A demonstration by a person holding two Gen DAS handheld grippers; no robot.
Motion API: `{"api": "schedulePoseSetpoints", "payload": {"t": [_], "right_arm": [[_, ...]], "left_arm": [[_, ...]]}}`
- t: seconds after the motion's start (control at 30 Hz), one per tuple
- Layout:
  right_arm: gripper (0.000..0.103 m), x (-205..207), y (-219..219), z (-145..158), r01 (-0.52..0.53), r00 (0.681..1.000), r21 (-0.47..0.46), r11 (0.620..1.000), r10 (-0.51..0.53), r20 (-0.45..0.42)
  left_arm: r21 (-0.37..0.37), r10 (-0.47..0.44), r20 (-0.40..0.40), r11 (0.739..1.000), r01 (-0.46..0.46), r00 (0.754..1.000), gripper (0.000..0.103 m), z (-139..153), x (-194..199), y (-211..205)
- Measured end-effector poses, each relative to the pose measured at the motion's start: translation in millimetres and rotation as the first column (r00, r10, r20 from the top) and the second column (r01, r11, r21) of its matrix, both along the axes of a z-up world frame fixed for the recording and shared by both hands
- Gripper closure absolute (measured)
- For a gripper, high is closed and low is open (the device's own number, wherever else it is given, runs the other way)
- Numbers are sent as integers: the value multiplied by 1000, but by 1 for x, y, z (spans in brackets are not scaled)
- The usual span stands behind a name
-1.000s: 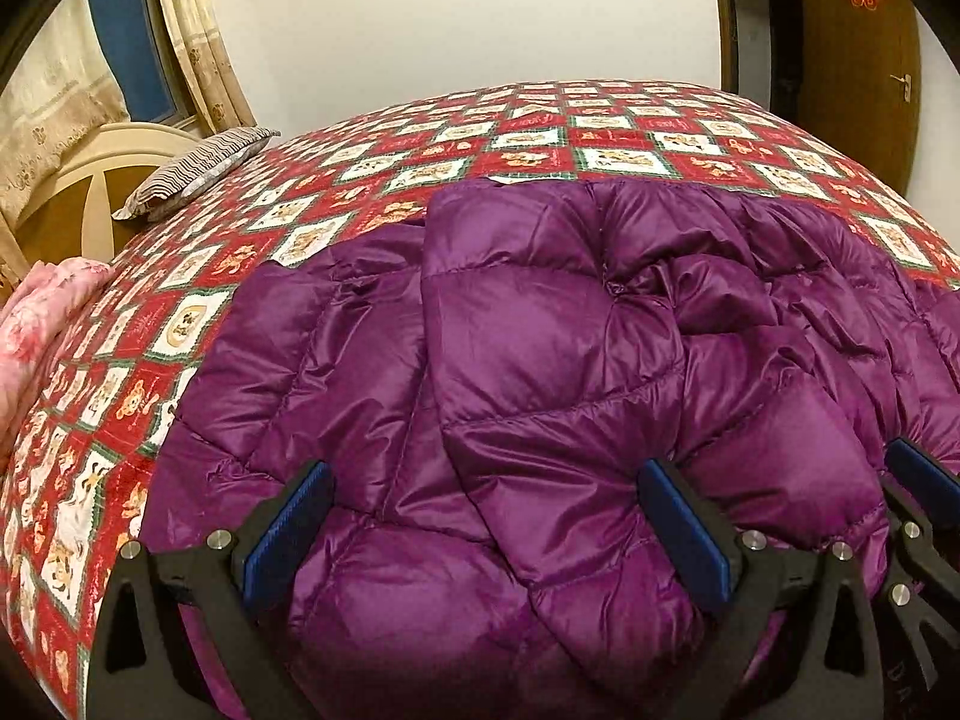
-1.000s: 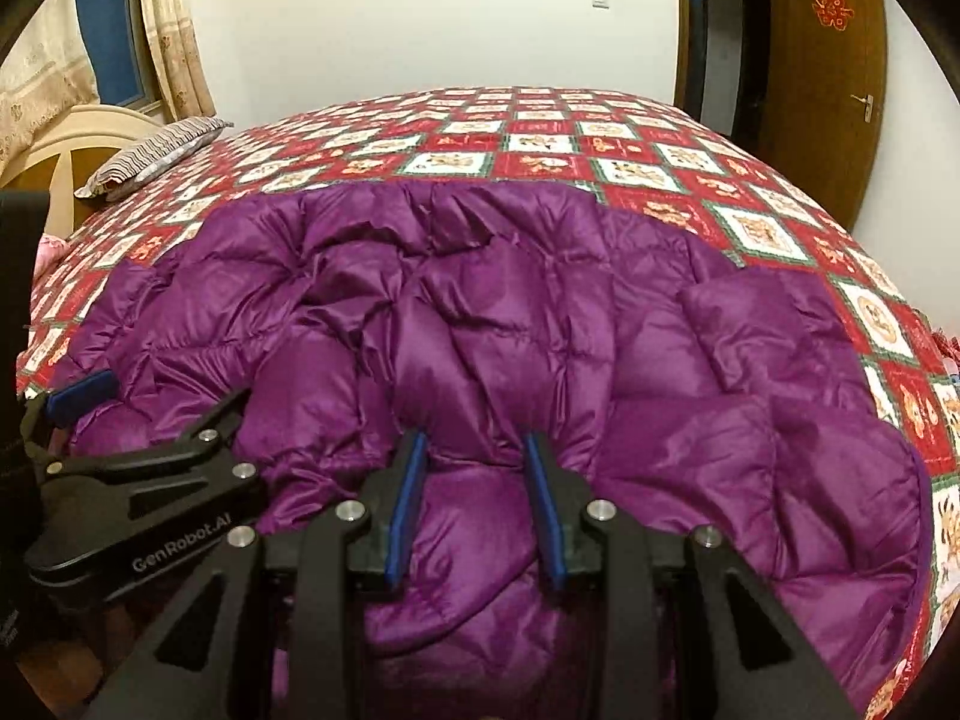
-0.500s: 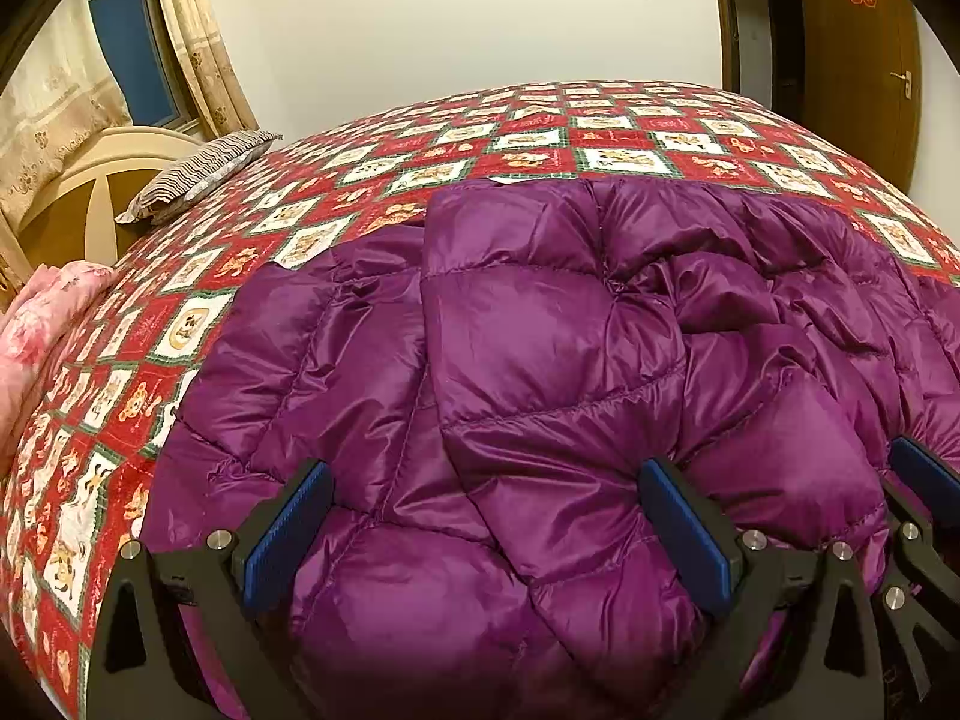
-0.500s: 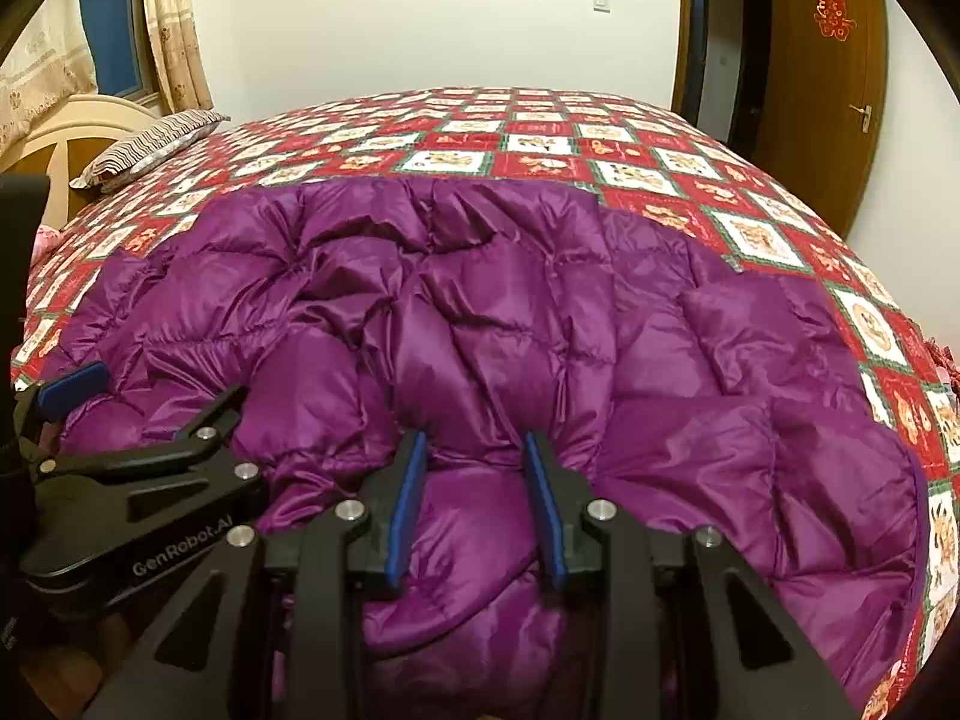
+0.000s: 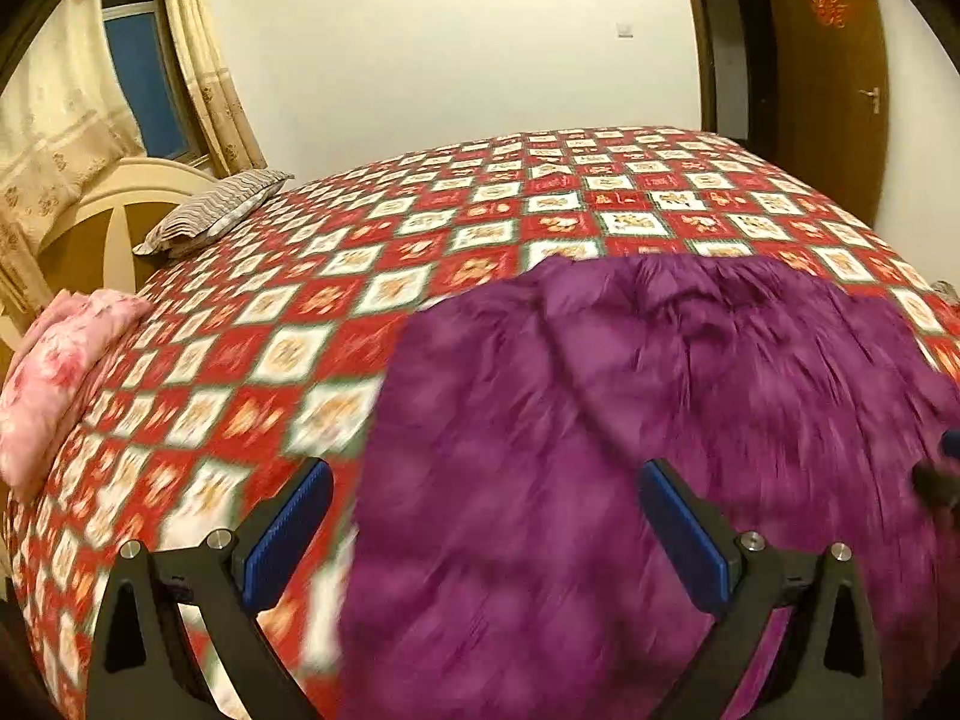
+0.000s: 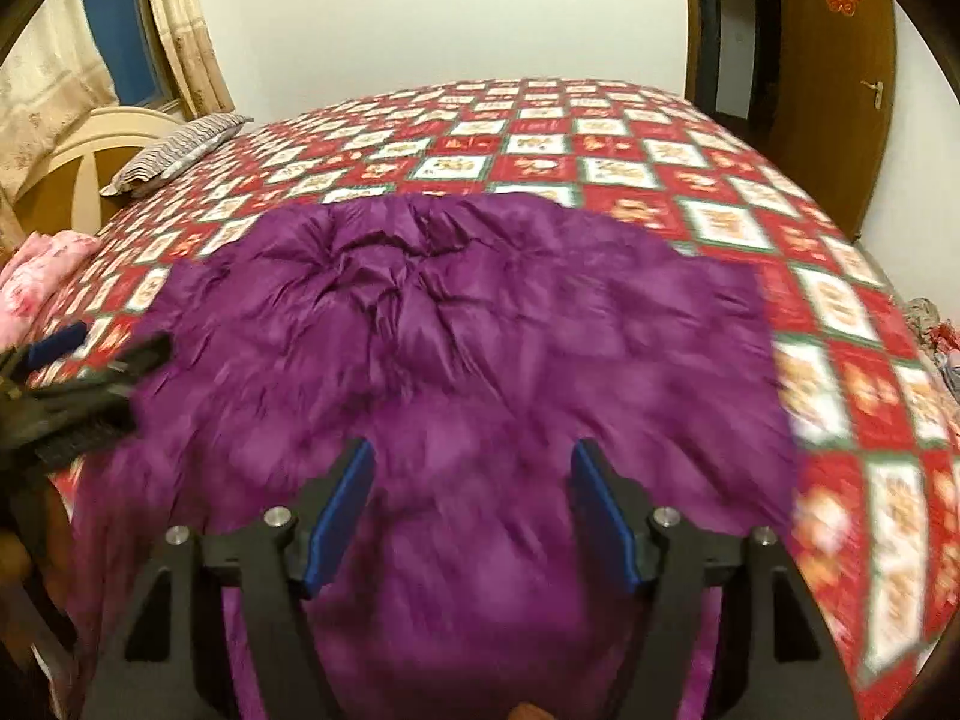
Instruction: Fold large clothes
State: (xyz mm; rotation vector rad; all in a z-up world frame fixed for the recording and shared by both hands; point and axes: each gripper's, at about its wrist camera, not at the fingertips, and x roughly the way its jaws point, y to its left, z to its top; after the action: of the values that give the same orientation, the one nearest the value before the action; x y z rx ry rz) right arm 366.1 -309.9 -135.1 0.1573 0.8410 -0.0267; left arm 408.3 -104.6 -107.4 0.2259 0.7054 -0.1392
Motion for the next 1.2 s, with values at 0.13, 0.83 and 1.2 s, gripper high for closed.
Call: {"api": "schedulePoseSetpoints", "payload": {"t": [0.13, 0.83, 1.2], "right_arm": [[29, -75, -24, 0, 36, 999, 71, 997, -34, -26], [29, -285, -62, -19, 202, 976, 94, 975, -192, -104], [84, -249, 11, -57, 87, 992, 95, 992, -78, -102]], "left_arm": [[5, 27, -40, 1000, -27, 999, 1, -17, -65, 61], [-100, 91, -106, 990, -101, 990, 1, -42, -189, 143], [-184, -77, -190, 982, 41, 979, 75, -82, -214, 119]]}}
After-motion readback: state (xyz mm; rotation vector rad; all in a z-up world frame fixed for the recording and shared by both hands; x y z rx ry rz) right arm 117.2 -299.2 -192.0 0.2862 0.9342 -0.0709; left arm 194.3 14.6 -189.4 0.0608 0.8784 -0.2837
